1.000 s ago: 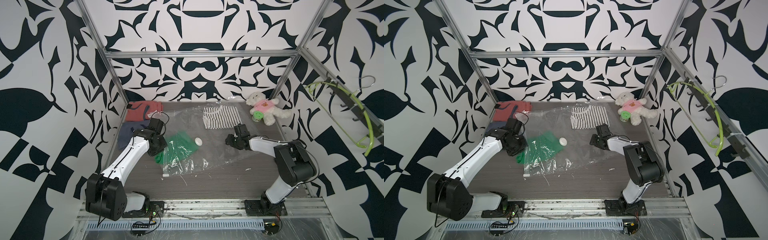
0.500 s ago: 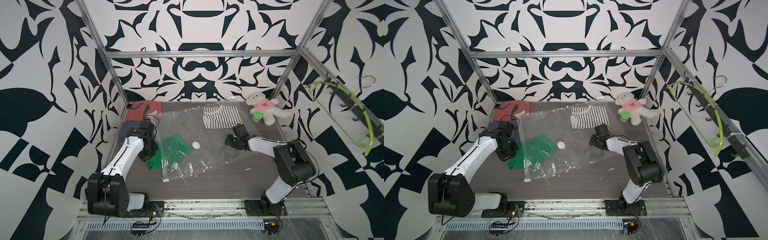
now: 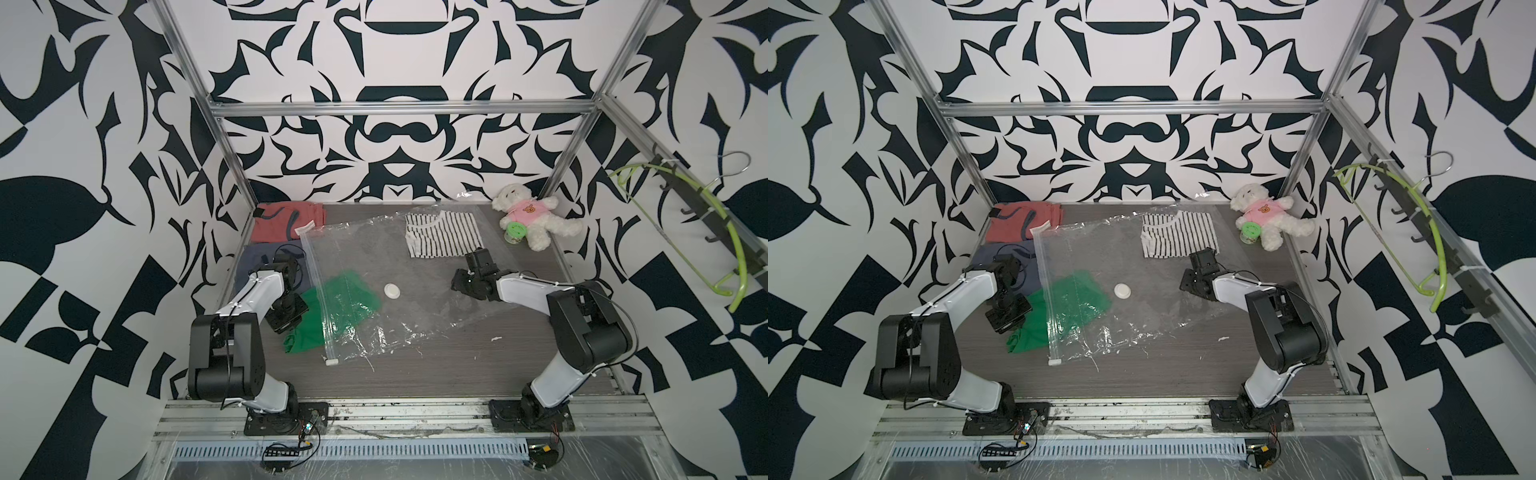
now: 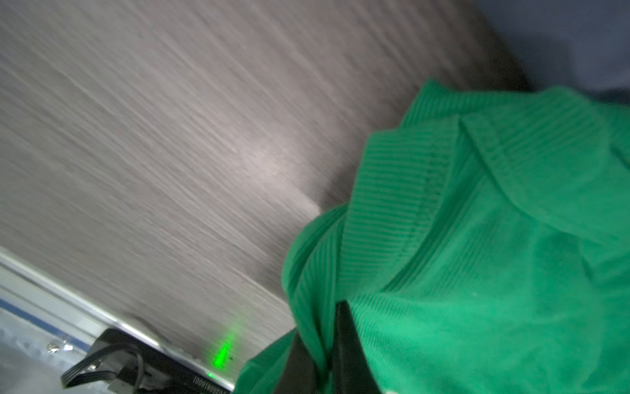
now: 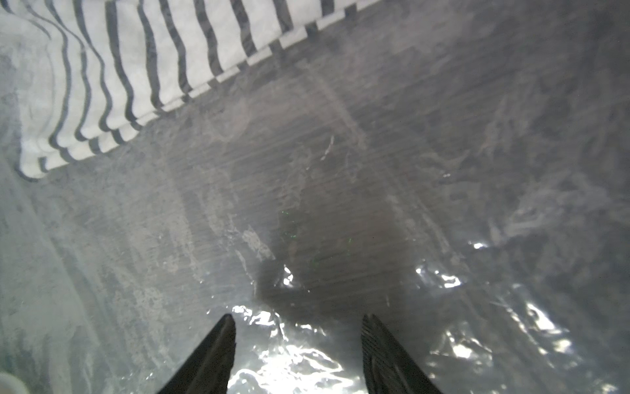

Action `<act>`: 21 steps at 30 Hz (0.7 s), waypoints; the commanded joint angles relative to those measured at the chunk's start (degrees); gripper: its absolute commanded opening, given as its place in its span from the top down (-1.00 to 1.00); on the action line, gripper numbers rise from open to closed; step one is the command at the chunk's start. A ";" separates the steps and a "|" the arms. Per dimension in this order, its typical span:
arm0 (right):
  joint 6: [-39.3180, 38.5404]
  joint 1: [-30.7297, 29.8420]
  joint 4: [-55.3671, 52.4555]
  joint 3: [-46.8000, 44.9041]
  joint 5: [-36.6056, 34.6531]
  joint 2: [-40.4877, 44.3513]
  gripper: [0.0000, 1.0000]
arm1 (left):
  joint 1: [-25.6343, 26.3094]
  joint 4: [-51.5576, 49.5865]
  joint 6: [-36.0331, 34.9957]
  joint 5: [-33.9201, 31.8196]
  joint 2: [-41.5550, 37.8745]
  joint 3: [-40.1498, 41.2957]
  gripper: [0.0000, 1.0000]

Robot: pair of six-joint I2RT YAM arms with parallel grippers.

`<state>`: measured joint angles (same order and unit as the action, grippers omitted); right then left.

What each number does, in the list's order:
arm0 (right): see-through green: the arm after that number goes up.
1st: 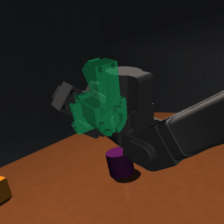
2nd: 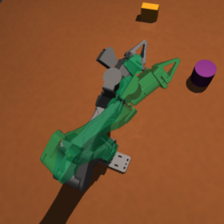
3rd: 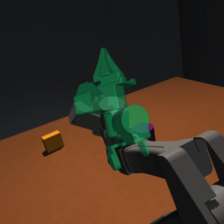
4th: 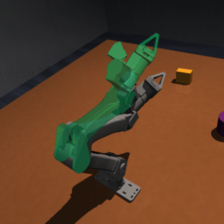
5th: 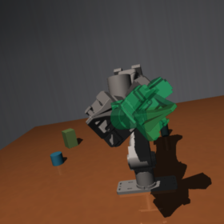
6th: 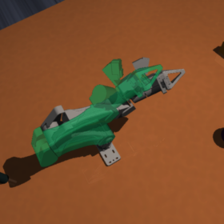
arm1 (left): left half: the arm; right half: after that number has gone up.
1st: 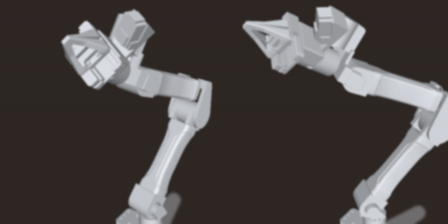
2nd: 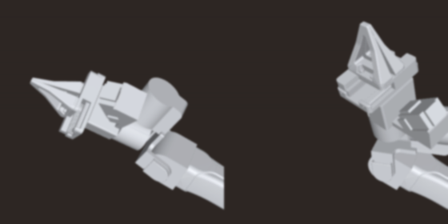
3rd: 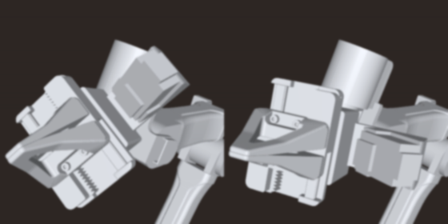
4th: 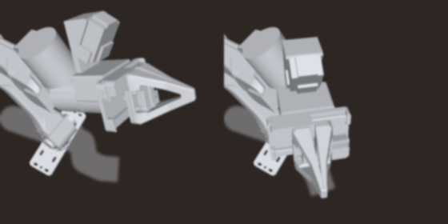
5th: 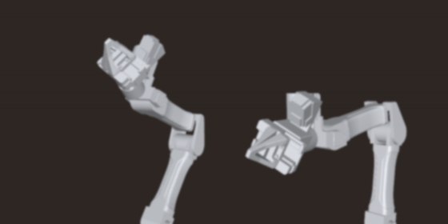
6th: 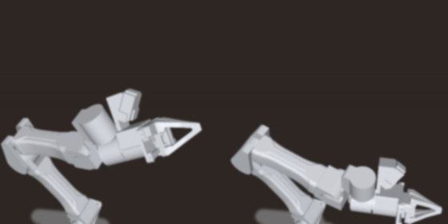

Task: Take the tank top out of the vacuum bag
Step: Take out the tank top from the vacuum bag.

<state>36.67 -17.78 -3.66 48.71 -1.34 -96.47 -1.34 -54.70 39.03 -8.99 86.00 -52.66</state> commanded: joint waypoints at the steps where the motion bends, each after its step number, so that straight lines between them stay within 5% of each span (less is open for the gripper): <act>1: -0.27 -0.24 -1.26 1.89 -1.30 0.67 -0.23 | -1.92 -0.92 -1.31 -1.87 0.14 0.40 1.00; 11: 0.34 -0.24 -1.52 1.90 -4.47 0.23 -0.23 | -8.50 0.23 -1.52 -6.57 -5.31 1.36 0.84; 13: 0.45 -0.24 -1.69 1.98 -4.39 0.05 -0.23 | -8.50 1.28 -1.25 -8.48 -7.07 1.93 0.26; 16: 0.45 -0.24 -1.70 2.00 -3.86 0.04 -0.23 | -8.50 3.04 -1.38 -8.12 -8.84 2.00 -0.30; 21: 0.34 -0.24 -1.10 1.74 -4.33 -0.01 -0.23 | -3.51 1.90 2.73 -17.92 -15.66 -0.25 -0.56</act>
<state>36.71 -17.78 -4.89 48.97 -4.19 -96.47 -7.84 -52.05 39.22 -20.34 75.22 -51.83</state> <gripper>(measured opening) 0.614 0.776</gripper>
